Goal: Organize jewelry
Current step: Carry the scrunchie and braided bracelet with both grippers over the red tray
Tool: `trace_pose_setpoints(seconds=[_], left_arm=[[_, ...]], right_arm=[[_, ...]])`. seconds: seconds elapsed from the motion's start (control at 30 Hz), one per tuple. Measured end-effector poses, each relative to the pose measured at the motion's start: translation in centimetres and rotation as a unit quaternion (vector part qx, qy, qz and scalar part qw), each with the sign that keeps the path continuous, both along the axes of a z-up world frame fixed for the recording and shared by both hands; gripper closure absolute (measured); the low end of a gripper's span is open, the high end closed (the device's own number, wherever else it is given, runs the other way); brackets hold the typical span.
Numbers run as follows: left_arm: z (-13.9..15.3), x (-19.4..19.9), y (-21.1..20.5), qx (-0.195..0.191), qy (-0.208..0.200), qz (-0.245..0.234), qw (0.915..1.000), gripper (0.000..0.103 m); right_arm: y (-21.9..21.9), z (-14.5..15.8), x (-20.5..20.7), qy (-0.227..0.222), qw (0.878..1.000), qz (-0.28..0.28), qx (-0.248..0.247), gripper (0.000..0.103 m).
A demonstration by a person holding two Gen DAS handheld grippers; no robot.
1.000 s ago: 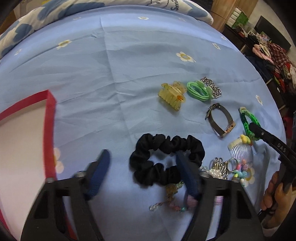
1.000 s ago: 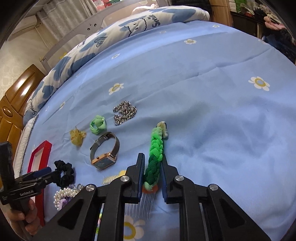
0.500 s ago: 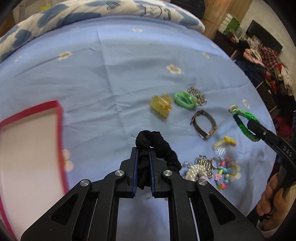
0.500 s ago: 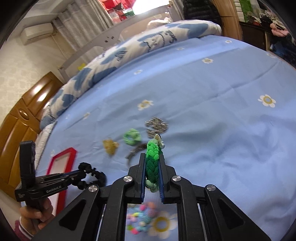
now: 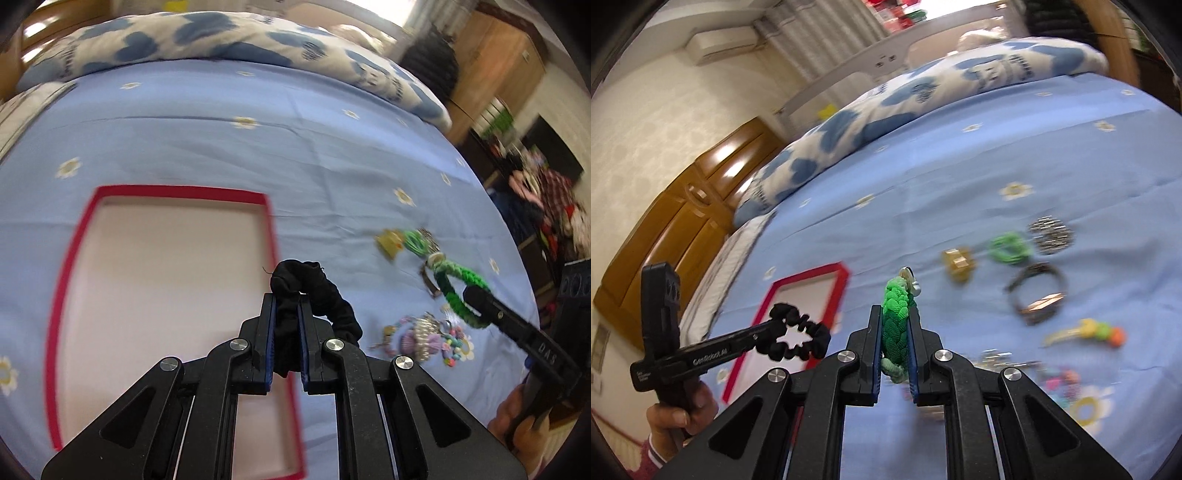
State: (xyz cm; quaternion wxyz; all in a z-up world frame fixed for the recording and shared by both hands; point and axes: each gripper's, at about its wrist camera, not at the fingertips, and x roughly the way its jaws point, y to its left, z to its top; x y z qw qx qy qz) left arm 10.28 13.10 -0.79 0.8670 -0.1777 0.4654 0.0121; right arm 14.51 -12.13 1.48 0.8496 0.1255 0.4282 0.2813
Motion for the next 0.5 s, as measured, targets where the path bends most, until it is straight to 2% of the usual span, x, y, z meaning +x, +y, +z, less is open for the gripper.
trace_pose_setpoints(seconds=[0.5], left_arm=[[-0.8, -3.5, 9.1, -0.003, 0.003, 0.098, 0.9952, 0.094]], right_arm=[[12.7, -0.9, -1.3, 0.007, 0.994, 0.113, 0.009, 0.092]])
